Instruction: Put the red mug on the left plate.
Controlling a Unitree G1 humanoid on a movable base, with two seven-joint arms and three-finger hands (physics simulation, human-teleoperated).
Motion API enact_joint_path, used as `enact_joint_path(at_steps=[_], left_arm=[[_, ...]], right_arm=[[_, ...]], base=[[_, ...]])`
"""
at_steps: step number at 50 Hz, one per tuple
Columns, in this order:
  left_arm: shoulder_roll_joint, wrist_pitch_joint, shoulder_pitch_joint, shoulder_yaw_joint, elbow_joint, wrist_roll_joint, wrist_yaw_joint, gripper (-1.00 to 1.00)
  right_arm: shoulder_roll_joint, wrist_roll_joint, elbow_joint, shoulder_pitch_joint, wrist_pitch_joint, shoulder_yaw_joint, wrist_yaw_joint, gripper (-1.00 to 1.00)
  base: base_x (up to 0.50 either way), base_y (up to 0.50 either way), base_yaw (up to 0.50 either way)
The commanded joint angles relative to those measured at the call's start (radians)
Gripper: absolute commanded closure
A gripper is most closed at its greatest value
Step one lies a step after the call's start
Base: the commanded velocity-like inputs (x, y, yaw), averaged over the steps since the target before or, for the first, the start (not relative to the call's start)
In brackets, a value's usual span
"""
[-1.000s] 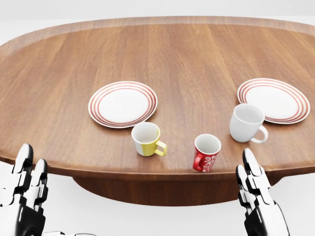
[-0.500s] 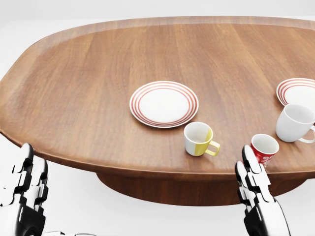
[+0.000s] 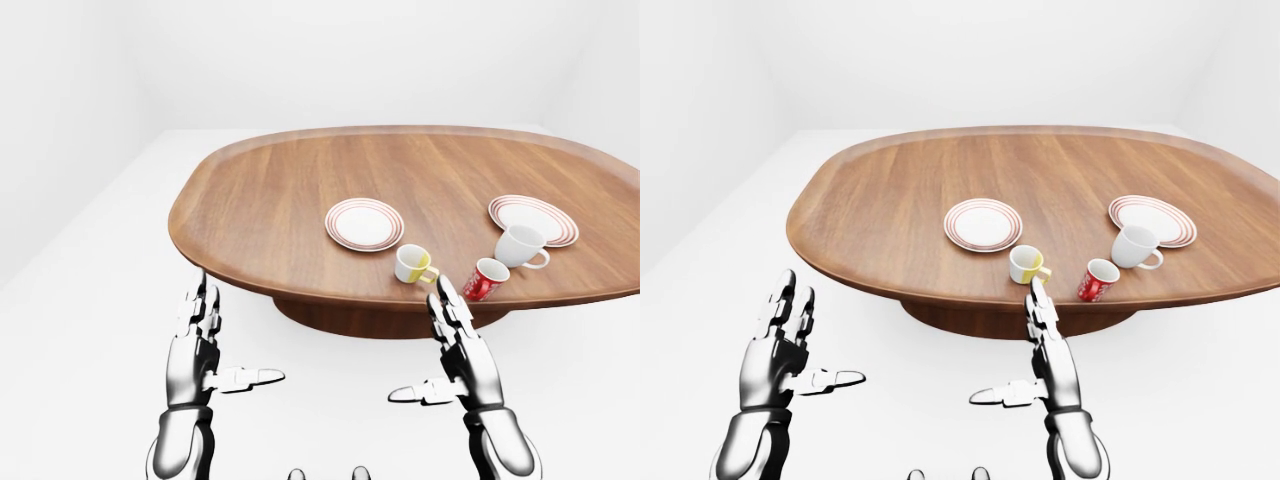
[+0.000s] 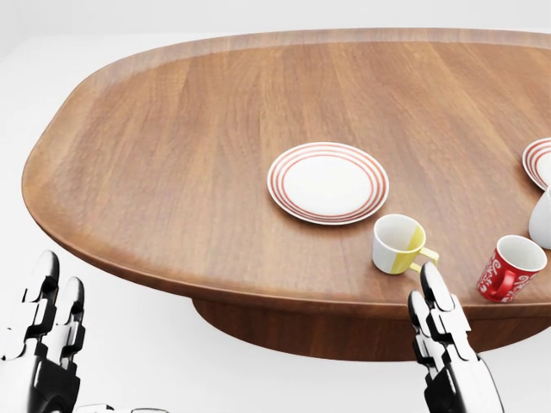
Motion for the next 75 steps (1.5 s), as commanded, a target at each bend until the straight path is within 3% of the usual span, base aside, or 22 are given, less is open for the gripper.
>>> enact_joint_path(at_steps=[1,26,75], left_arm=[[-0.002,0.000,0.000,-0.002,0.001,0.000,0.000,-1.00],[-0.001,0.000,-0.008,0.001,0.006,-0.005,-0.001,-1.00],[0.000,0.000,-0.014,-0.001,0.010,0.001,0.002,-1.00]], right_arm=[[-0.002,0.000,0.006,0.003,0.000,-0.003,0.002,-1.00],[-0.008,-0.018,0.010,-0.009,0.000,0.010,-0.010,-1.00],[-0.011,0.004,0.016,-0.005,0.000,0.014,0.014,-1.00]], base=[[0.21,0.00,0.00],[0.50,0.12,0.00],[0.50,-0.04,0.00]])
